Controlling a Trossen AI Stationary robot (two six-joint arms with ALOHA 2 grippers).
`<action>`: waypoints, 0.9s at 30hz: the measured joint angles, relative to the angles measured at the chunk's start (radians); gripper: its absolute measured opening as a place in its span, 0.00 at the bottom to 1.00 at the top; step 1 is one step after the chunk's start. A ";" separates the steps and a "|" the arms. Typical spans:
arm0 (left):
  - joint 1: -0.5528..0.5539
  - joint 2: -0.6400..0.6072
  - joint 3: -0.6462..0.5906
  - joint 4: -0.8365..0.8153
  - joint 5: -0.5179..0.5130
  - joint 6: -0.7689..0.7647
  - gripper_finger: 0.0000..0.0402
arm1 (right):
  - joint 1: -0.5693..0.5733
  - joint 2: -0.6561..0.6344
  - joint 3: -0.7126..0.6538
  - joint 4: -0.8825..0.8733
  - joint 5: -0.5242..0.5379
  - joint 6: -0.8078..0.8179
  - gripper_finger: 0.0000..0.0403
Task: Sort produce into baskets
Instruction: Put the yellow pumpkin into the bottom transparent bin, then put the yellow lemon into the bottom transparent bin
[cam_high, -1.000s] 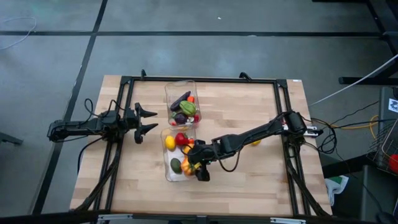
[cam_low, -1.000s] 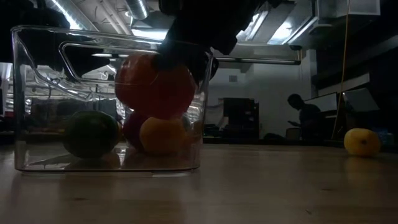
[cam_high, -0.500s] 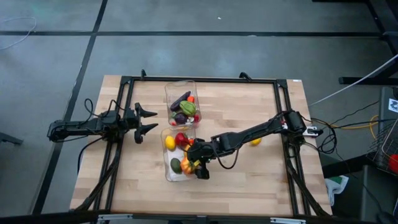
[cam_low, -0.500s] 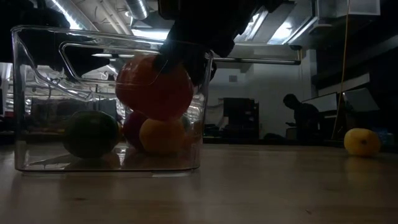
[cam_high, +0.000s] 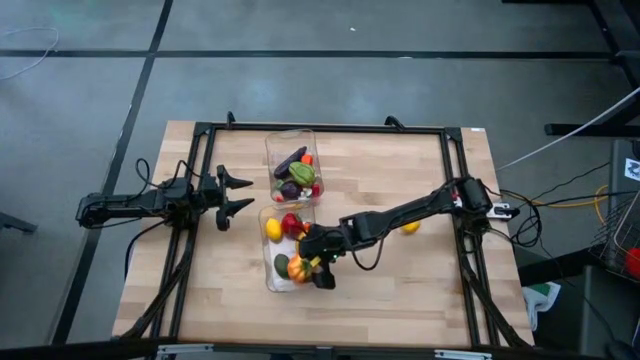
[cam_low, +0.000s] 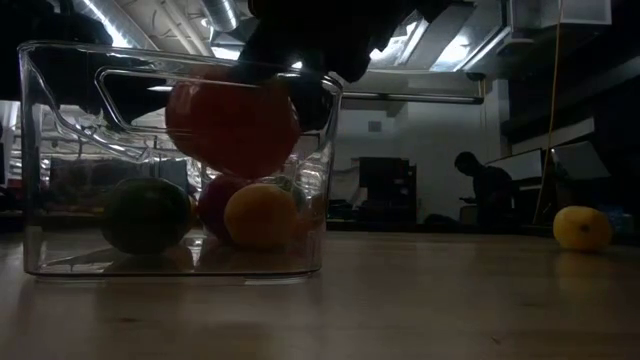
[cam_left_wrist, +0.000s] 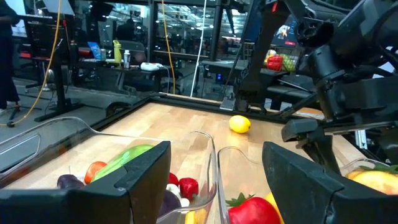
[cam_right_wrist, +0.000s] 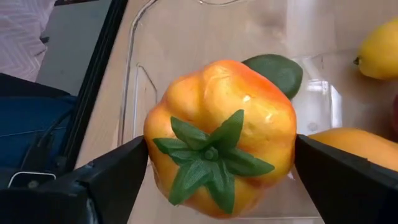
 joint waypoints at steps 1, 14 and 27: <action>0.000 0.000 0.000 0.000 0.000 0.000 0.62 | -0.006 0.000 0.000 -0.005 0.002 0.000 0.97; 0.000 0.000 -0.001 0.000 0.000 0.000 0.62 | -0.047 0.000 -0.001 -0.036 -0.054 -0.032 0.98; 0.000 0.000 -0.001 0.000 0.000 0.000 0.62 | -0.048 0.000 -0.001 -0.017 -0.048 -0.080 0.99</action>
